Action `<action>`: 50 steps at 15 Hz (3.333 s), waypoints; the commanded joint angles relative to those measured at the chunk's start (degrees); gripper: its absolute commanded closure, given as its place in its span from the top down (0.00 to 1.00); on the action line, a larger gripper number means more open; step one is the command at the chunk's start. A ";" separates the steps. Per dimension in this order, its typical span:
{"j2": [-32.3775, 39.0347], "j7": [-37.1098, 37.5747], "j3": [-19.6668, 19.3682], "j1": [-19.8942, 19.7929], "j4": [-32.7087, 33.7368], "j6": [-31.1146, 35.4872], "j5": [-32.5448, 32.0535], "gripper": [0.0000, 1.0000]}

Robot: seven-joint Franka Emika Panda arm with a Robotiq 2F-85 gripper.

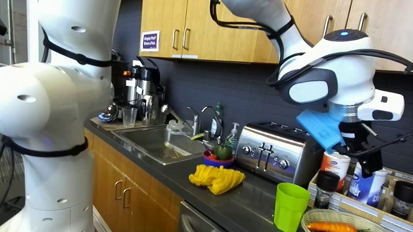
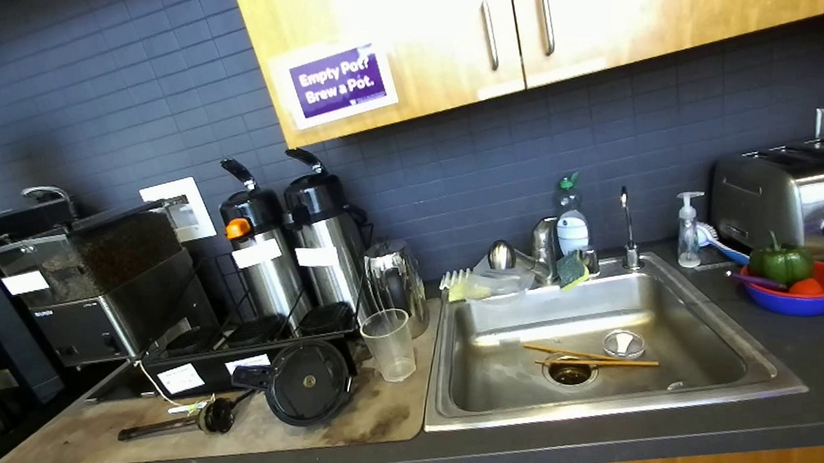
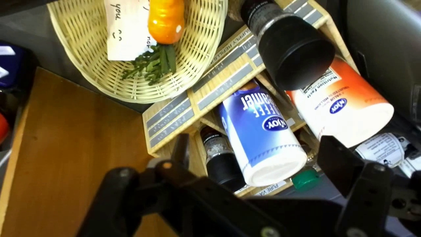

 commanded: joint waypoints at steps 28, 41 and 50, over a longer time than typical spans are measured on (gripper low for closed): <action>-0.18 -33.05 -22.21 16.25 2.58 -26.52 14.60 1.00; -3.35 -58.53 -25.87 19.74 -1.15 -37.77 14.48 1.00; -3.90 -72.42 -29.50 19.29 0.69 -49.81 10.67 1.00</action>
